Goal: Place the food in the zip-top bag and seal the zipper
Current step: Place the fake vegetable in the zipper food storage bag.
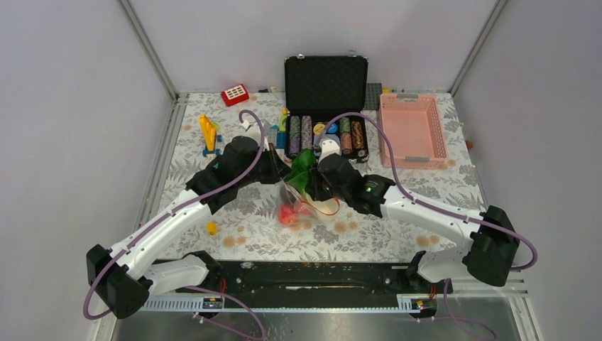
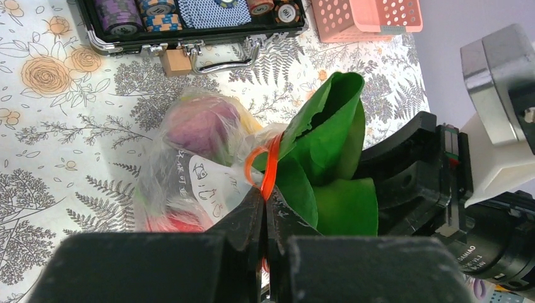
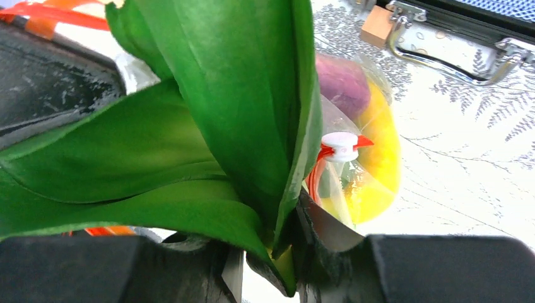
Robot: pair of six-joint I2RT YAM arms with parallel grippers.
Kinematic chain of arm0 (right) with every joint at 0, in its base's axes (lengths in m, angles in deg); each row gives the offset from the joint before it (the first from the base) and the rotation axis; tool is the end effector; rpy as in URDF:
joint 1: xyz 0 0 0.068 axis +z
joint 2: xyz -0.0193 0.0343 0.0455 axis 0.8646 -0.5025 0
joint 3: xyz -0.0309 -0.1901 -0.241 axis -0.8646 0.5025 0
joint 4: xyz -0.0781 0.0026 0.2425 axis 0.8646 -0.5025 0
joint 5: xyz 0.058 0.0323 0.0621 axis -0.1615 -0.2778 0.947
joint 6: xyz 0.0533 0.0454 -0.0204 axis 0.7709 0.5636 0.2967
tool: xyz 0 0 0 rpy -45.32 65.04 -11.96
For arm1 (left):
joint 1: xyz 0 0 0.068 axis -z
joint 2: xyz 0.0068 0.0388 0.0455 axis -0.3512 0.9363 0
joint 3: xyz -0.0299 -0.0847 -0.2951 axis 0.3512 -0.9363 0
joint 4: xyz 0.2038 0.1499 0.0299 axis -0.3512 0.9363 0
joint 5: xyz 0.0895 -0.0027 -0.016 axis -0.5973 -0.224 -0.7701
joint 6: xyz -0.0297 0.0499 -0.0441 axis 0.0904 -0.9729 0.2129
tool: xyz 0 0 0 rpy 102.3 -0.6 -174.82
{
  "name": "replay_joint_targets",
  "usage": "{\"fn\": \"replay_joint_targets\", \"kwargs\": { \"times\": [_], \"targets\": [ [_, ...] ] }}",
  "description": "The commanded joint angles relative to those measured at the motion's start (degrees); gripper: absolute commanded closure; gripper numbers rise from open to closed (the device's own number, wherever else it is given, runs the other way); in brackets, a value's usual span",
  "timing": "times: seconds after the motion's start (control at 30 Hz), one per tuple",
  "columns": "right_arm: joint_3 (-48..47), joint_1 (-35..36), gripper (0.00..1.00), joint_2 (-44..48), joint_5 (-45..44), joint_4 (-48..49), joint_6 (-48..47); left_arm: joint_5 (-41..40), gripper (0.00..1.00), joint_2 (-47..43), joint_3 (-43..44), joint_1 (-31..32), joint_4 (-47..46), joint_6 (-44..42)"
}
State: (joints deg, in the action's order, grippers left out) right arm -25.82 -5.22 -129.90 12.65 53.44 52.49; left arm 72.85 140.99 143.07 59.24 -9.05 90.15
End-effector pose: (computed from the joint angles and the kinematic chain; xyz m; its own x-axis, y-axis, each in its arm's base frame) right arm 0.1869 0.2452 0.3123 -0.5969 -0.0743 -0.7989 -0.5038 0.8096 0.3012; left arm 0.1855 -0.1517 0.3536 -0.6930 -0.2247 -0.6851 0.2907 0.7824 -0.5507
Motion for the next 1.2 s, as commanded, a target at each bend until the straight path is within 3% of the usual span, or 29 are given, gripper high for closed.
{"fn": "replay_joint_targets", "kwargs": {
  "times": [0.0,0.03,0.07,0.2,0.37,0.47,0.6,0.8,0.97,1.03,1.1,1.17],
  "targets": [
    [-0.36,0.50,1.00,-2.16,-10.89,-13.85,-0.83,1.23,1.00,-3.31,0.30,-0.41,-8.42,-0.62],
    [0.30,0.57,0.95,-1.06,-9.57,-12.21,-1.07,1.17,1.00,-3.23,0.12,-0.38,-8.43,-0.58],
    [1.45,0.53,0.84,0.26,-7.80,-10.08,-1.79,1.09,1.00,-3.14,-0.13,-0.36,-8.46,-0.49],
    [6.07,0.50,0.64,6.52,3.58,-0.66,-6.07,0.70,1.00,-2.75,-0.93,-0.36,-8.91,-0.18],
    [5.41,0.55,0.32,11.25,12.14,0.14,-11.58,0.86,1.00,-2.45,-1.37,-0.36,-9.08,0.18],
    [4.51,0.54,0.21,12.63,11.96,-0.46,-13.98,0.98,1.00,-2.46,-1.54,-0.36,-9.16,0.11],
    [4.00,0.50,0.14,14.65,9.55,1.25,-16.67,2.04,1.00,-2.25,-1.57,-0.36,-9.16,-0.20],
    [4.88,0.46,0.03,17.28,4.99,10.38,-18.82,3.97,1.00,-2.01,-1.70,-0.37,-9.93,-0.45],
    [2.20,0.50,0.00,13.24,3.23,14.32,-24.13,4.24,1.00,-2.55,-2.12,-0.36,-10.04,-0.69],
    [0.08,0.50,0.04,10.75,5.40,13.99,-24.25,4.30,1.00,-2.73,-2.32,-0.39,-10.07,-0.66],
    [-1.56,0.50,0.13,8.21,7.11,13.43,-23.82,4.42,1.00,-3.02,-2.41,-0.36,-9.97,-0.77],
    [-1.87,0.50,0.36,7.07,7.38,14.00,-22.47,4.67,1.00,-3.30,-2.56,-0.42,-9.99,-0.94]
  ]
}}
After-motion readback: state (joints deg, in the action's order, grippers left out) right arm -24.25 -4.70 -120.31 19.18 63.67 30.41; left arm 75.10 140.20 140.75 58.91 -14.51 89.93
